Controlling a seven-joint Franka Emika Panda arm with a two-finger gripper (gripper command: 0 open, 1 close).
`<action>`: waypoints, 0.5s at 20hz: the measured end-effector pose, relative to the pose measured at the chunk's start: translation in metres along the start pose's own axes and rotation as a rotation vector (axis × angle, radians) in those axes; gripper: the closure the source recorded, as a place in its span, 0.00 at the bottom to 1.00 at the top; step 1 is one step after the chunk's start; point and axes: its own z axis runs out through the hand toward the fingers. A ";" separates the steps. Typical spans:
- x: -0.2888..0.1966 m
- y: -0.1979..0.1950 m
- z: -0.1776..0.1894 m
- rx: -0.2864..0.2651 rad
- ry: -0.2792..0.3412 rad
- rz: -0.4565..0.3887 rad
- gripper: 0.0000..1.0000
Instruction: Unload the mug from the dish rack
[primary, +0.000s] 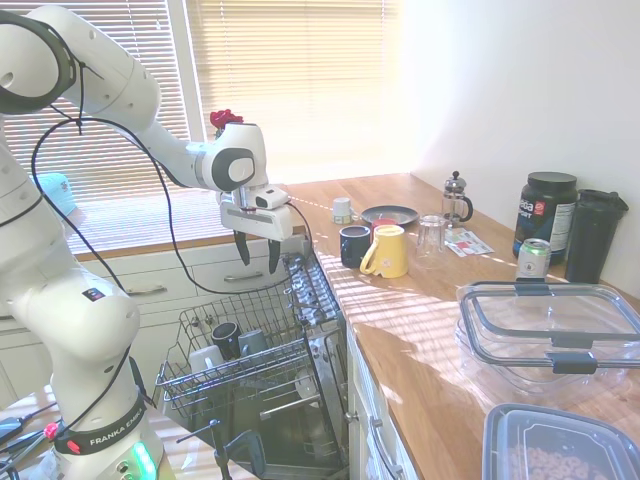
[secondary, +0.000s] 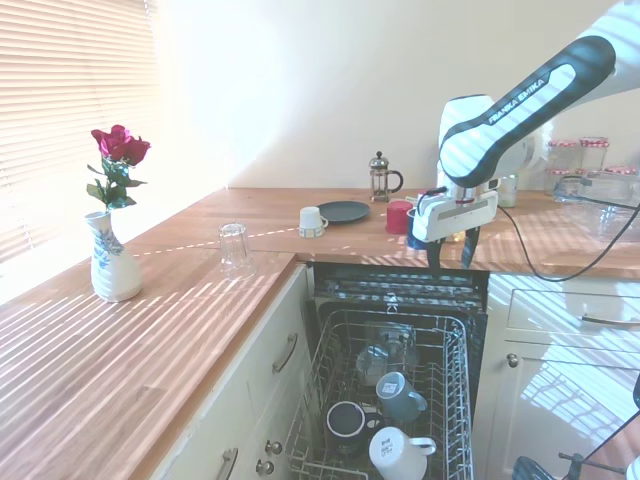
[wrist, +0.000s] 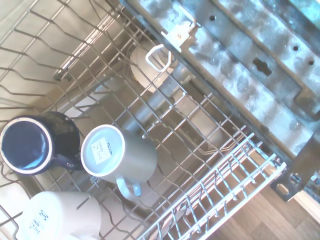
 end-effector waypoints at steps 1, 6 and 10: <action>0.000 0.000 0.000 -0.001 -0.001 0.000 0.00; -0.017 -0.011 0.011 -0.038 -0.023 -0.078 0.00; -0.049 -0.018 0.056 -0.099 -0.055 -0.194 0.00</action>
